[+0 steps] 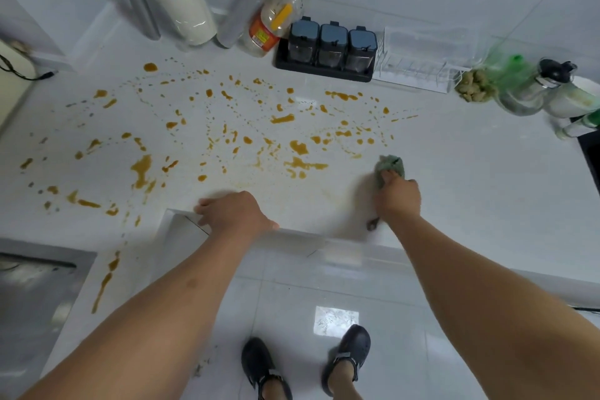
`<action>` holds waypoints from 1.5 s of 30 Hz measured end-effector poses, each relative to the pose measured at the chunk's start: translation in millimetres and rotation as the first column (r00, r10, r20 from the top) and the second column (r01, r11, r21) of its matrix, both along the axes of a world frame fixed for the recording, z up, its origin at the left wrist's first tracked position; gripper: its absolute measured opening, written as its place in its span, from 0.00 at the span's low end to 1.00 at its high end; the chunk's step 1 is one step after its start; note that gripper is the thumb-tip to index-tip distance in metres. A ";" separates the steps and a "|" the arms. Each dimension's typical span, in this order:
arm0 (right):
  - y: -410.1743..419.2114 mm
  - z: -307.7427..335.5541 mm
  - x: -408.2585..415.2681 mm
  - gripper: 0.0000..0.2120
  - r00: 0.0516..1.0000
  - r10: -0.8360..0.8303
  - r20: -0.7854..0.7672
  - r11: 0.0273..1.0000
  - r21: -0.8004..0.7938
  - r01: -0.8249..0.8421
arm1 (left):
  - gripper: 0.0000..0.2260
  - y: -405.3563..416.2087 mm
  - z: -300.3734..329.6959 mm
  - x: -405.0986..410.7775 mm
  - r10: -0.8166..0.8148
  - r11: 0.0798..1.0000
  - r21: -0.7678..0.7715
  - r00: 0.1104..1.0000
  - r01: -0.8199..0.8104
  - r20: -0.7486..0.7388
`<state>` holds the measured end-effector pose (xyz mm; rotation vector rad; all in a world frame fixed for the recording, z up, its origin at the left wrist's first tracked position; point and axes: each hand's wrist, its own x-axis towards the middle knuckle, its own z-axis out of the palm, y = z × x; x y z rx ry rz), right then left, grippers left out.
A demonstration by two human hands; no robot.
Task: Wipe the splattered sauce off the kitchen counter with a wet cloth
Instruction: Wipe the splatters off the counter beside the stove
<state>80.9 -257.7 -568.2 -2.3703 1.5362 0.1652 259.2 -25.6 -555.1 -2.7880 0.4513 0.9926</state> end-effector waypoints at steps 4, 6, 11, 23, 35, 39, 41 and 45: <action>77.2 4.0 44.8 0.24 0.968 0.230 0.104 0.973 0.013 -0.232 | 0.48 2.0 -8.0 1.8 -0.006 1.000 0.007 1.000 0.006 0.005; 113.8 1.6 44.4 0.28 0.899 0.429 0.086 0.902 0.008 -0.431 | 0.47 1.8 -9.9 1.6 -0.010 1.000 0.012 1.000 0.010 0.011; 67.5 -27.4 -41.1 0.35 0.853 0.514 0.094 0.858 -0.046 -0.512 | 0.50 2.2 -9.5 0.5 -0.028 0.999 0.021 0.999 0.028 0.030; 81.0 -8.2 24.7 0.25 0.960 0.259 0.105 0.965 -0.070 -0.253 | 0.51 4.5 -24.2 6.8 -0.024 0.999 0.023 0.999 0.023 0.038; 39.2 19.7 -28.2 0.13 0.914 -0.147 0.378 0.963 0.265 0.046 | 0.49 2.1 -26.6 12.2 -0.046 0.997 0.057 0.998 0.044 0.034; -42.6 19.4 -98.0 0.25 0.947 -0.291 0.139 0.956 0.006 0.293 | 0.47 3.0 -22.2 9.7 -0.055 0.997 0.056 0.997 0.052 0.049; -62.4 15.1 -109.5 0.26 0.977 -0.199 0.082 0.980 0.020 0.198 | 0.46 2.8 -22.1 9.1 -0.058 0.997 0.060 0.997 0.055 0.050; -46.8 -8.1 -87.2 0.21 0.997 -0.078 0.015 0.997 -0.002 0.078 | 0.48 1.7 -25.5 11.9 -0.055 0.996 0.069 0.997 0.052 0.046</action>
